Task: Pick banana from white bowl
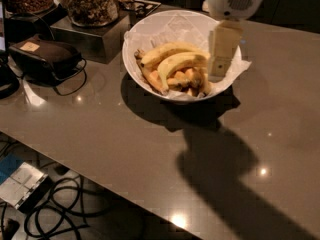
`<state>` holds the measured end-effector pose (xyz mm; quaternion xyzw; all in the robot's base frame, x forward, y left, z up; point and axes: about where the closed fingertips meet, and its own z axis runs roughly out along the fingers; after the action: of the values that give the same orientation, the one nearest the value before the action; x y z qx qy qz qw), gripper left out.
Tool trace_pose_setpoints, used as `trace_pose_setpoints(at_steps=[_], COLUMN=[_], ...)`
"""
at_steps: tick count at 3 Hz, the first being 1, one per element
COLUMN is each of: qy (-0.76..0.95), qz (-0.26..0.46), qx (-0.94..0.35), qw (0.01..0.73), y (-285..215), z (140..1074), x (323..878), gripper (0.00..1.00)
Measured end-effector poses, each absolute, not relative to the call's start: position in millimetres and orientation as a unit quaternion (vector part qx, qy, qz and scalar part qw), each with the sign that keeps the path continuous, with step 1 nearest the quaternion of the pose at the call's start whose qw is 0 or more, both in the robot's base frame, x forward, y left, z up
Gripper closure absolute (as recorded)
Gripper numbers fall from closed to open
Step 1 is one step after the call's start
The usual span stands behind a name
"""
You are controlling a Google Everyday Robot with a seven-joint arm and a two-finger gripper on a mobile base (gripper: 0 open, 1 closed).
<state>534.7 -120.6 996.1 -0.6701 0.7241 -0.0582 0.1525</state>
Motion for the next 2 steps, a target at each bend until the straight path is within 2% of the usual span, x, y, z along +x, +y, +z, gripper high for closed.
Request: trace_pose_setpoints(at_steps=[2], qy=[0.727], qz=[-0.053], qx=[-0.663], qw=[0.17], y=[-116.2], z=[995.6], x=[552.7], gripper=[0.0])
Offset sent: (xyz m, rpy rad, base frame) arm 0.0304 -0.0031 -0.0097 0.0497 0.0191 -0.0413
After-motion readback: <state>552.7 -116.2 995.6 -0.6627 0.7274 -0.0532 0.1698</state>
